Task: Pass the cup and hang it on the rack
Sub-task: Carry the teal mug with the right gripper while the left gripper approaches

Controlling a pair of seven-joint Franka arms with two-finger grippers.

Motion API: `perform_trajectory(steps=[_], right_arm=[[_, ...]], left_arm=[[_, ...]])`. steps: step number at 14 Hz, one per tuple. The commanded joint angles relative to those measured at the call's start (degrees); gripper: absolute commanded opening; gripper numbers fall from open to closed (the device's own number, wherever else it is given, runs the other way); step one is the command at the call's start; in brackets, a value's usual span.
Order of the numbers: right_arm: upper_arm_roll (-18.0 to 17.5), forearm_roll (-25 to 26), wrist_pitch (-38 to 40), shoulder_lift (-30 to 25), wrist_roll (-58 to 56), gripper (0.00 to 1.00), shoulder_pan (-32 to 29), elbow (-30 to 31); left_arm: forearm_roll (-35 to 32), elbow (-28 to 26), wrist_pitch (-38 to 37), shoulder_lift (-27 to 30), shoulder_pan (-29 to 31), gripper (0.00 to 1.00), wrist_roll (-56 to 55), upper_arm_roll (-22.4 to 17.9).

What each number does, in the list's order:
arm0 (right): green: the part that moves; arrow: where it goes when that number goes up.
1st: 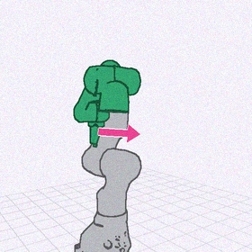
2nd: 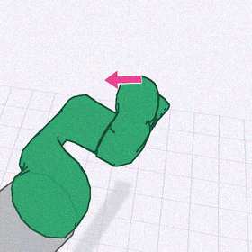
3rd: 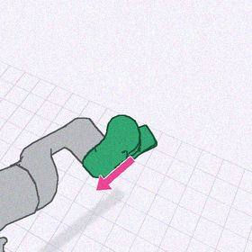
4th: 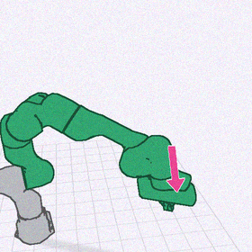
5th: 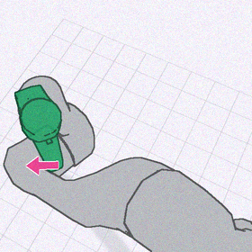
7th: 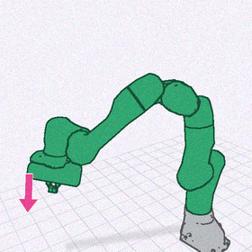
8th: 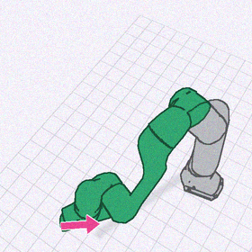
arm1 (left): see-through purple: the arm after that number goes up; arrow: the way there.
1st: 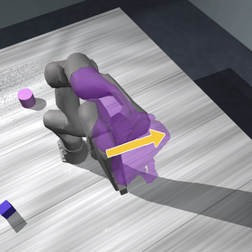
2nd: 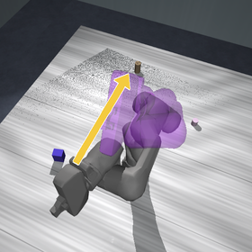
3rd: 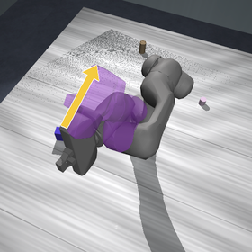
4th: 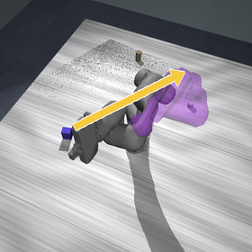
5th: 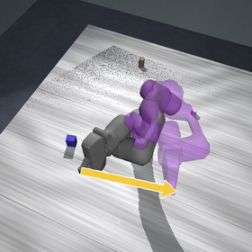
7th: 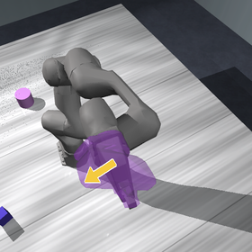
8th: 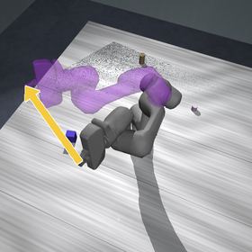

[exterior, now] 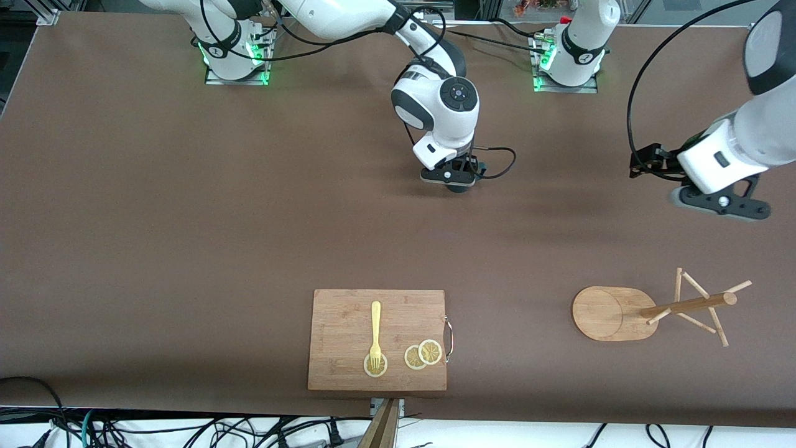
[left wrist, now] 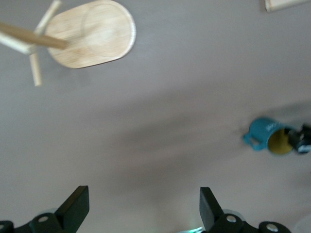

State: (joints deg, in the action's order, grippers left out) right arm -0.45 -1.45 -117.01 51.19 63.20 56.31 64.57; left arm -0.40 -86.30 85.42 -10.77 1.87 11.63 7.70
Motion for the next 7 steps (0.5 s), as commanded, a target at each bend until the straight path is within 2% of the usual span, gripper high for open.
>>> perform_trajectory(steps=[1, 2, 3, 6, 7], right_arm=[[-0.8, 0.0, 4.8, -4.9, -0.1, 0.67, -1.5, -0.1], [-0.7, -1.7, 5.6, -6.5, 0.0, 0.93, -2.0, -0.1], [-0.3, -3.2, 7.0, -8.5, -0.2, 1.0, -2.9, -0.1], [-0.3, -4.1, 13.6, -14.4, -6.7, 1.0, -10.0, 0.1], [-0.3, -5.8, 16.3, -15.3, -7.2, 1.0, -12.9, 0.1]], left_arm=[[-0.4, -1.7, 0.2, 0.6, 0.4, 1.0, 11.6, -0.1], [-0.3, -2.6, 0.2, 0.5, 0.4, 1.0, 15.9, -0.1], [0.7, -3.9, 0.3, 0.6, 0.4, 1.0, 19.4, -0.1], [7.4, -10.2, 1.2, 0.7, 2.0, 1.0, 27.4, -0.5], [8.3, -12.9, 3.2, 1.0, 2.0, 1.0, 31.2, -0.5]])
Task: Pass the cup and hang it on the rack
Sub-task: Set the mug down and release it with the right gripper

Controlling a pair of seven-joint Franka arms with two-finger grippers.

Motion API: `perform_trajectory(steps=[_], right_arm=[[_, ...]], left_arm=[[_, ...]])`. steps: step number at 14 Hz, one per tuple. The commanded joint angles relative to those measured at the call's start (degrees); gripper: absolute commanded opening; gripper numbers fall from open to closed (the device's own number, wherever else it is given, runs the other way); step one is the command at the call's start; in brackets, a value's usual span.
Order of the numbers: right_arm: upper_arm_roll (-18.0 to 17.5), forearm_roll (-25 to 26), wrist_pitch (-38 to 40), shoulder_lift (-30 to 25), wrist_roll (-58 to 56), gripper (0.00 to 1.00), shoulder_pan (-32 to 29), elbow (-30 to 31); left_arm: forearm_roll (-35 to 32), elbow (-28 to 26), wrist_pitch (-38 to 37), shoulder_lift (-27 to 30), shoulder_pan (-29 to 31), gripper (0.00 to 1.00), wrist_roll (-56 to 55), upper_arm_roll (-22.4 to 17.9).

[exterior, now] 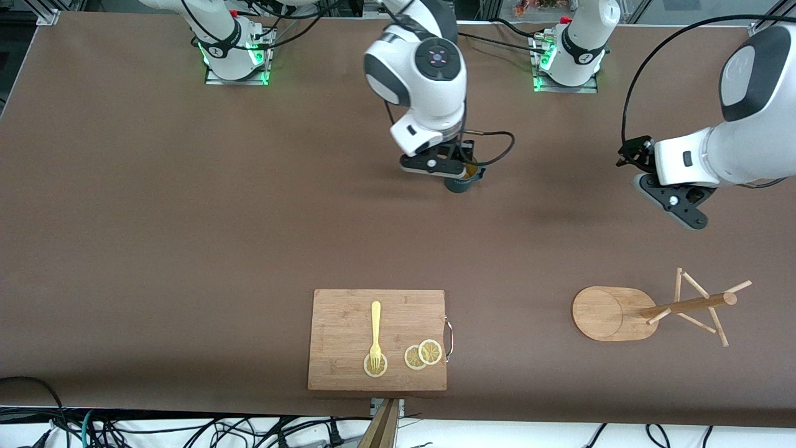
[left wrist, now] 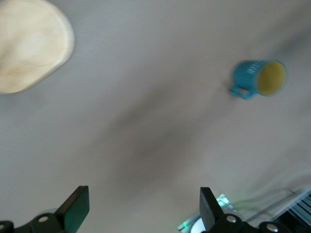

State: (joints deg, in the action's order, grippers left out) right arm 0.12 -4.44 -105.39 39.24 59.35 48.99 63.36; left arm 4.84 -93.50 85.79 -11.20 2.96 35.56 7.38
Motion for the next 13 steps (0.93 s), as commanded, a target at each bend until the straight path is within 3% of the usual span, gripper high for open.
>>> perform_trajectory(steps=[1, 4, 5, 8, 11, 13], right_arm=[[-0.6, -4.4, 6.4, -4.8, -3.5, 1.0, -8.4, 1.5], [-0.4, -5.9, 11.9, -8.3, -14.2, 1.0, -18.6, 1.8], [-0.2, -9.3, 12.7, -9.1, -19.2, 1.0, -22.1, 1.9], [0.2, -11.3, 13.3, -14.4, -25.9, 1.0, -29.4, 6.7], [4.7, -9.8, 13.3, -23.0, -32.2, 1.0, -30.1, 16.8], [5.1, -3.8, 13.2, -28.2, -33.2, 1.0, -30.1, 21.8]], left_arm=[[3.8, -8.0, 5.5, 1.7, 1.1, 1.0, 11.9, -0.1], [14.6, -13.2, 10.7, 2.7, 0.9, 1.0, 26.0, -0.1], [18.7, -15.1, 11.8, 2.8, 1.1, 1.0, 30.9, -0.1], [28.7, -23.3, 17.1, 4.5, 2.1, 1.0, 47.3, -0.1], [41.0, -32.1, 20.2, 4.7, 4.2, 1.0, 65.3, -0.2], [47.9, -37.7, 21.6, 4.4, 6.0, 1.0, 78.9, -0.3]])
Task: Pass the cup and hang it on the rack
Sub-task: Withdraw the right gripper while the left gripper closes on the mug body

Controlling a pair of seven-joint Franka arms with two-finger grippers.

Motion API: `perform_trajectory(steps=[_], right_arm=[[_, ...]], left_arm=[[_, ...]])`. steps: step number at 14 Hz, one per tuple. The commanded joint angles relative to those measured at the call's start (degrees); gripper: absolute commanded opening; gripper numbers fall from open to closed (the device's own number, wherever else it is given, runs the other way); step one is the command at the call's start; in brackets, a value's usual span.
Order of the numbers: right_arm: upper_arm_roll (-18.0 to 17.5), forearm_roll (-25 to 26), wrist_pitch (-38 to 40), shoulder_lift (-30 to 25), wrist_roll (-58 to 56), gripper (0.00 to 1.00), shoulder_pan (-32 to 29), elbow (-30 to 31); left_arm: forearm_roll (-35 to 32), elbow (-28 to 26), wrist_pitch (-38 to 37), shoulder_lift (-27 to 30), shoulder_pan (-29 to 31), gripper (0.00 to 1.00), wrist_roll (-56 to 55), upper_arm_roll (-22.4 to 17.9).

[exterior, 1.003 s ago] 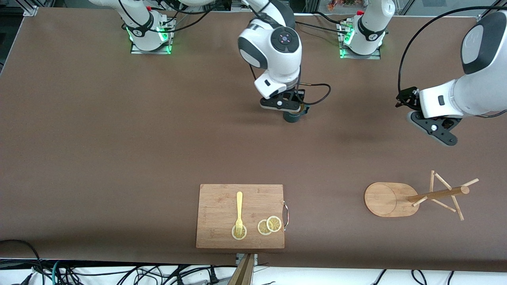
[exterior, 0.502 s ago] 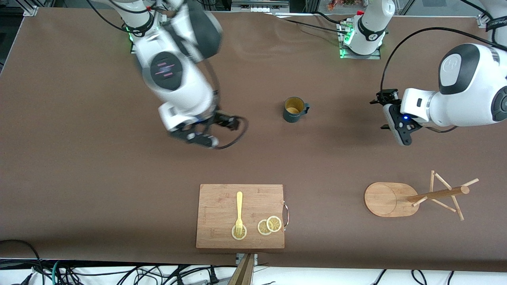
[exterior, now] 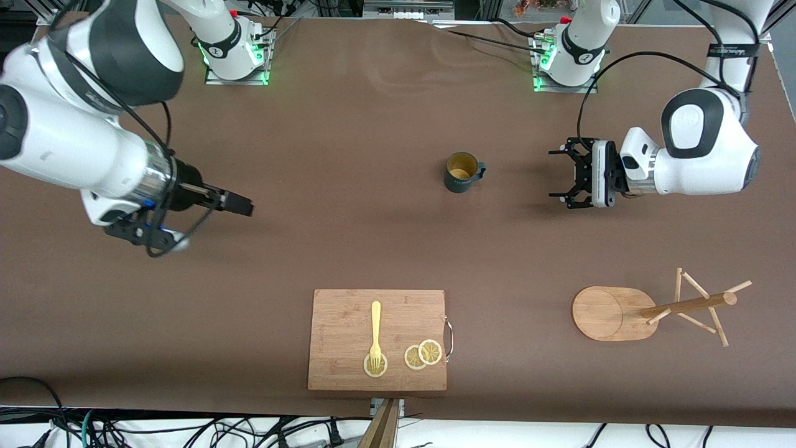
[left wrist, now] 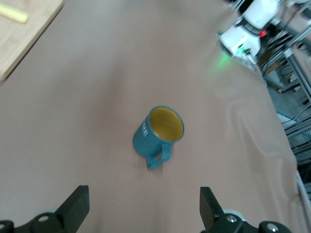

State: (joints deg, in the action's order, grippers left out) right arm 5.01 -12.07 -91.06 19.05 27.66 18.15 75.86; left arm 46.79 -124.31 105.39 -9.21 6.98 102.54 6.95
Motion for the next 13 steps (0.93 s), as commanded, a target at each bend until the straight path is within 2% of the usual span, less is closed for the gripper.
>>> perform_trajectory(steps=[1, 4, 7, 9, 13], right_arm=[[0.3, 5.1, -0.9, -9.8, -3.7, 1.0, 0.7, 10.7], [5.7, 5.3, 1.1, -11.8, -12.5, 1.0, 0.7, 11.2], [10.5, 5.5, 2.6, -12.2, -21.5, 1.0, 0.7, 11.5], [11.9, 7.6, 2.8, -12.5, -27.8, 1.0, 0.7, 11.2], [11.5, 8.2, 3.2, -14.2, -27.7, 1.0, 0.5, 13.0]], left_arm=[[9.8, -9.8, 2.1, 2.0, 2.9, 1.0, 18.7, 0.2], [20.5, -14.3, 3.8, -2.4, 3.7, 1.0, 38.3, 0.1], [31.3, -14.0, 3.2, -13.3, 3.9, 1.0, 56.7, 0.1], [34.8, -13.9, 3.2, -18.1, 3.3, 1.0, 61.4, 0.2], [37.6, -13.7, 2.9, -23.3, 2.1, 1.0, 66.5, 0.3]])
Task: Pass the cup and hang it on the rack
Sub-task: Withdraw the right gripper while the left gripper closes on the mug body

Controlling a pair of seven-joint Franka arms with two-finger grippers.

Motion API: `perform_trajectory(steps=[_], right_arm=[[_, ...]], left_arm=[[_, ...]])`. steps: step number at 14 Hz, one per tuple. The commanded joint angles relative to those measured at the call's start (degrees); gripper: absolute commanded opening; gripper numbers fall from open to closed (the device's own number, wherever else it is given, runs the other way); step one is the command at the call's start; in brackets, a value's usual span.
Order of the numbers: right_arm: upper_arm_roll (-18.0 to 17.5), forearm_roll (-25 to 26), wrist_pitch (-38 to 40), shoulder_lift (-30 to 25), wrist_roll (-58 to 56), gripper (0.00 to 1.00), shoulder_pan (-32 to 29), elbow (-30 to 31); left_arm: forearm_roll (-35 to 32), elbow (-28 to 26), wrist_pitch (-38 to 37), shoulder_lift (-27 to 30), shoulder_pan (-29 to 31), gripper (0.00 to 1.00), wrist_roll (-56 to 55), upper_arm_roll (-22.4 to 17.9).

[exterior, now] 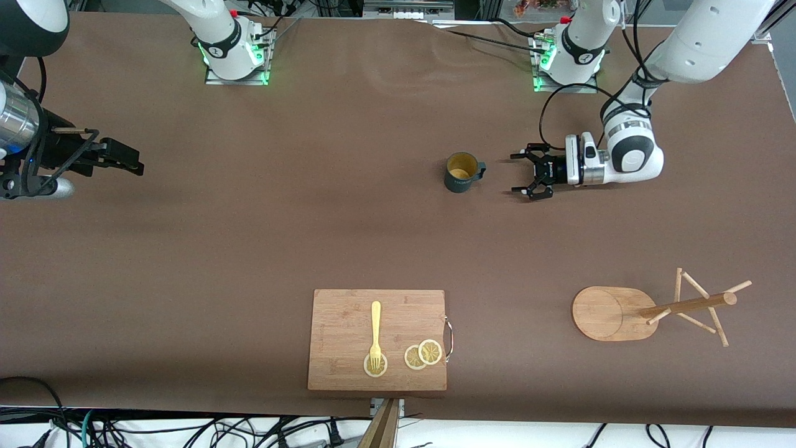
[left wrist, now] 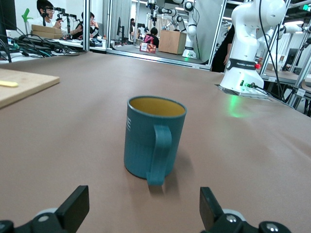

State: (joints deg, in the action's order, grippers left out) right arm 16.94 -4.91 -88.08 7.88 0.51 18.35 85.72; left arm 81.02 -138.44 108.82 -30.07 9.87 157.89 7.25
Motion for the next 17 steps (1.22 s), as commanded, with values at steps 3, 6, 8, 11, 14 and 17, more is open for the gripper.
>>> perform_trajectory(steps=[3, 6, 8, 11, 14, 17], right_arm=[[-10.6, 1.3, 0.2, -4.1, -0.2, 1.0, -9.9, 4.1], [-18.2, 2.4, -1.7, -8.2, -0.1, 1.0, -17.3, 9.0], [-19.0, 4.0, -2.2, -9.0, 1.4, 1.0, -17.3, 9.9], [-21.5, 5.3, -1.2, -8.9, 4.1, 1.0, -17.8, 8.9], [-21.2, 5.4, -1.6, -8.7, 3.6, 1.0, -17.6, 8.8], [-21.3, 5.6, -1.8, -8.3, 3.7, 1.0, -17.6, 8.6]], left_arm=[[8.3, 0.6, -0.5, -4.7, -3.3, 1.0, 15.2, 0.4], [11.9, 1.2, -0.5, -5.6, -5.5, 1.0, 17.6, 0.7], [14.3, 1.2, -0.5, -6.0, -6.1, 1.0, 19.4, 1.6], [16.4, 1.2, -0.5, -7.3, -7.2, 1.0, 21.5, 1.7], [16.2, 1.0, -0.5, -7.5, -7.2, 1.0, 23.1, 1.6], [15.8, 0.4, -0.6, -7.5, -7.2, 1.0, 24.2, 1.7]])
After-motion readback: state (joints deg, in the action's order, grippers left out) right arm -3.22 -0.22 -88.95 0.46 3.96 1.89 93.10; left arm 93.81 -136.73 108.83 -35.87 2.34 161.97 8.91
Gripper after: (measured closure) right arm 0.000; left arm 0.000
